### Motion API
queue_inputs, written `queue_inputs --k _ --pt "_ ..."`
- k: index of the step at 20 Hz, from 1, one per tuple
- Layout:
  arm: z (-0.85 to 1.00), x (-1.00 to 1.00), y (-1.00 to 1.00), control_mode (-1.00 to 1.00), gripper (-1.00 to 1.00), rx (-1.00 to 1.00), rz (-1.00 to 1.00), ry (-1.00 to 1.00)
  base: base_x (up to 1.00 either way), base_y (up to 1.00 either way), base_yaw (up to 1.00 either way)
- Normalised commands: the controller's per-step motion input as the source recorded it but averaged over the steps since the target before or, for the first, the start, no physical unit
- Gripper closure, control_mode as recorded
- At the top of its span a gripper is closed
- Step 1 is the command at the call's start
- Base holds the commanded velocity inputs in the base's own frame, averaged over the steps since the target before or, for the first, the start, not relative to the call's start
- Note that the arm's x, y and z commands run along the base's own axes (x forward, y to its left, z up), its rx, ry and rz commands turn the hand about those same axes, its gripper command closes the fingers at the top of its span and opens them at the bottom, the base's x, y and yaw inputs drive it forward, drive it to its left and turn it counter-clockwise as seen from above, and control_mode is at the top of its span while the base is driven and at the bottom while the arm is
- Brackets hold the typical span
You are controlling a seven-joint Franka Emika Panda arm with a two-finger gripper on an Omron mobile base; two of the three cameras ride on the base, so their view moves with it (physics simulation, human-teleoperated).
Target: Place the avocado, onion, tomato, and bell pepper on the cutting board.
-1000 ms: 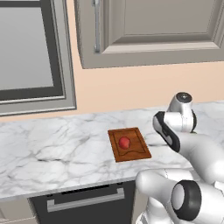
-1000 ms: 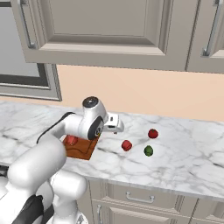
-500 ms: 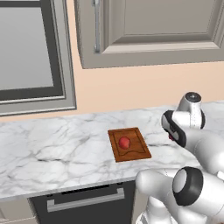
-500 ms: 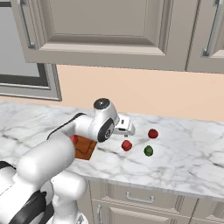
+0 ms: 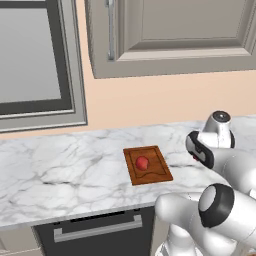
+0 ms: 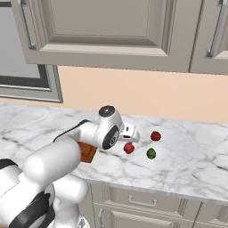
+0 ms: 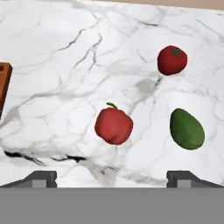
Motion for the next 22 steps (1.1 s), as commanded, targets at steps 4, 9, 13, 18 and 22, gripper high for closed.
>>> queue_inputs --k 4,9,13,18,22 --pt "-0.07 0.21 -0.09 -1.00 -1.00 0.00 -0.01 0.00 0.00 0.00 0.00" --pt "-0.06 0.28 0.00 -1.00 -1.00 0.00 0.00 0.02 0.00 0.00 0.00" --pt "-0.19 0.08 -0.08 -1.00 -1.00 0.00 -0.01 0.04 0.00 0.00 0.00" --pt "-0.21 0.10 -0.05 -1.00 -1.00 0.00 -0.01 0.07 0.00 0.00 0.00" --pt "-0.27 0.03 0.00 -1.00 -1.00 0.00 -0.01 0.05 0.00 0.00 0.00"
